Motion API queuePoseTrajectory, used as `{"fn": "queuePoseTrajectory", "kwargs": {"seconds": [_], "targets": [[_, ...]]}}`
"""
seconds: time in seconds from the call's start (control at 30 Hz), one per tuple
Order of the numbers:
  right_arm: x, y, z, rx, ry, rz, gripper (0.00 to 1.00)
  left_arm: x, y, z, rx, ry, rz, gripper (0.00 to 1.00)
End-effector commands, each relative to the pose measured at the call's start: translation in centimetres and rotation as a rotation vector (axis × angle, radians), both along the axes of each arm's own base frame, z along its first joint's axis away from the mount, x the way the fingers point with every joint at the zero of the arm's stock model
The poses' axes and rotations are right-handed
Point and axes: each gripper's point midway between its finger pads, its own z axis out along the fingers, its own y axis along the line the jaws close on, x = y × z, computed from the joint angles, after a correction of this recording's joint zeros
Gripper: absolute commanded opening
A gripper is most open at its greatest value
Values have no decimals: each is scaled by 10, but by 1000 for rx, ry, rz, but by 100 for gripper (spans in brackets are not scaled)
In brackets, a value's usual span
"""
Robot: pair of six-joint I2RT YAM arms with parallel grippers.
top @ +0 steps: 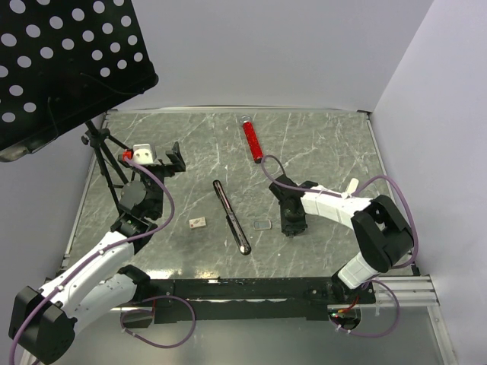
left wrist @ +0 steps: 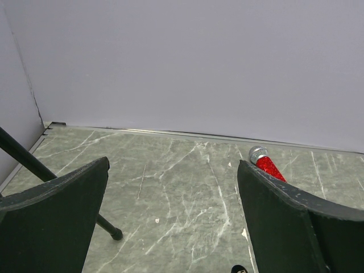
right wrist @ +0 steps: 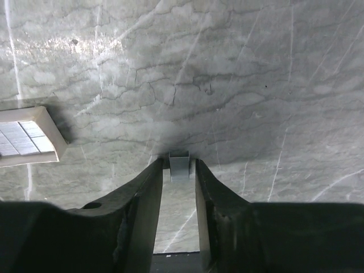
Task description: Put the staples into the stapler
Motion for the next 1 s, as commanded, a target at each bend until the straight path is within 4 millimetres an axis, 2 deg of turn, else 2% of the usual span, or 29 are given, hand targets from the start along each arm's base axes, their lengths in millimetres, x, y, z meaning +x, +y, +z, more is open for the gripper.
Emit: {"fn": "queuePoseTrajectory", "kwargs": {"seconds": [0.0, 0.4, 0.67, 0.8, 0.97], "targets": [[5, 6, -3, 53, -3, -31, 38, -4, -1, 12, -18, -49, -10, 100], [7, 0, -8, 44, 9, -40, 33, -4, -1, 11, -15, -45, -10, 99], [7, -6, -9, 18, 7, -32, 23, -4, -2, 12, -16, -48, -14, 99], [14, -8, 6, 3, -45, -7, 19, -4, -1, 12, -18, -48, -12, 99], [26, 5, 36, 15, -130, 35, 17, -4, -1, 12, -20, -49, -10, 99]]}}
